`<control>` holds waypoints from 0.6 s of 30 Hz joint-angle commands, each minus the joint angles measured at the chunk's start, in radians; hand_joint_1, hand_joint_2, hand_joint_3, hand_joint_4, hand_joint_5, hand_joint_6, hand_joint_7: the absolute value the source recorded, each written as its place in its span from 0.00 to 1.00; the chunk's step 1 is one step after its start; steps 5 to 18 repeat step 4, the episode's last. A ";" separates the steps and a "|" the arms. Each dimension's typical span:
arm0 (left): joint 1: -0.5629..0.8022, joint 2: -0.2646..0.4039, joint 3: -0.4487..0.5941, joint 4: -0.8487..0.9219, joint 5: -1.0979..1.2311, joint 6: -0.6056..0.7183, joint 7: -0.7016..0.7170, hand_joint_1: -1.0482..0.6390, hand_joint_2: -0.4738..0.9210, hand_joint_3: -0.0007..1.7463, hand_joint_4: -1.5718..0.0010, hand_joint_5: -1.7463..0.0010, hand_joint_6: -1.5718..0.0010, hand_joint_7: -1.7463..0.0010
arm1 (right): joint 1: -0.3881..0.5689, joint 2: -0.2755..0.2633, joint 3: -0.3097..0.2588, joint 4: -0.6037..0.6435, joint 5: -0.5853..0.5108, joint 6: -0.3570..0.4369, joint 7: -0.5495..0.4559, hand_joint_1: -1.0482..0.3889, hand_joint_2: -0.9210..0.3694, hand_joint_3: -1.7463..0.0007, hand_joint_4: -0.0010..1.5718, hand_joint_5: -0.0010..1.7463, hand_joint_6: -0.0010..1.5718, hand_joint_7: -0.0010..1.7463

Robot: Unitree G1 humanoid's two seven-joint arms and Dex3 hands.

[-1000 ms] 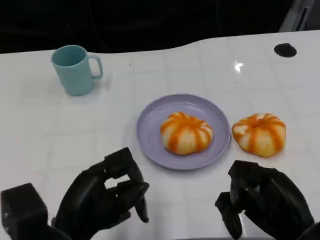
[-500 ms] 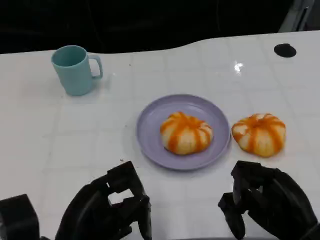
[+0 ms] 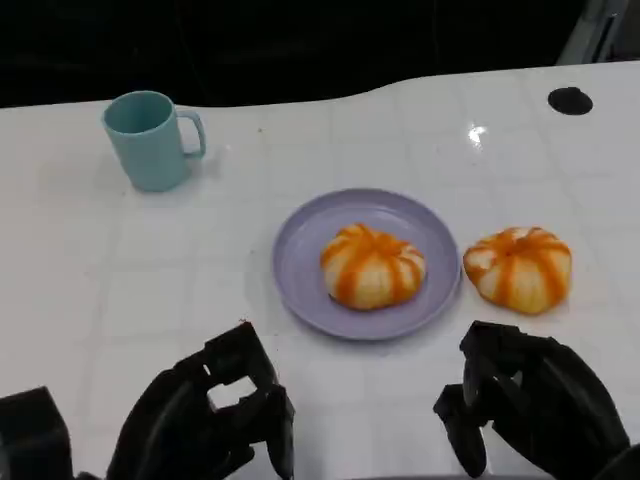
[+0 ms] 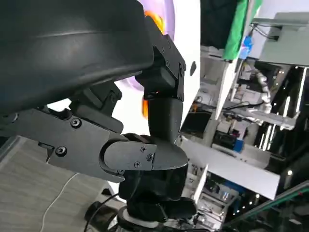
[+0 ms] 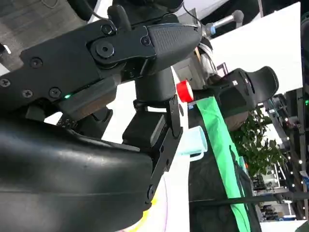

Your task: Grasp the bread from the table and place it into the plate.

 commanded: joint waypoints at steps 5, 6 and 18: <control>-0.007 0.009 0.014 0.015 0.013 -0.015 -0.018 0.26 1.00 0.20 0.41 0.00 0.55 0.00 | -0.011 -0.005 -0.010 0.020 0.001 -0.032 0.012 0.06 0.00 0.81 0.76 0.94 0.65 0.86; -0.007 0.009 0.014 0.015 0.013 -0.015 -0.018 0.26 1.00 0.20 0.41 0.00 0.55 0.00 | -0.011 -0.005 -0.010 0.020 0.001 -0.032 0.012 0.06 0.00 0.81 0.76 0.94 0.65 0.86; -0.007 0.009 0.014 0.015 0.013 -0.015 -0.018 0.26 1.00 0.20 0.41 0.00 0.55 0.00 | -0.011 -0.005 -0.010 0.020 0.001 -0.032 0.012 0.06 0.00 0.81 0.76 0.94 0.65 0.86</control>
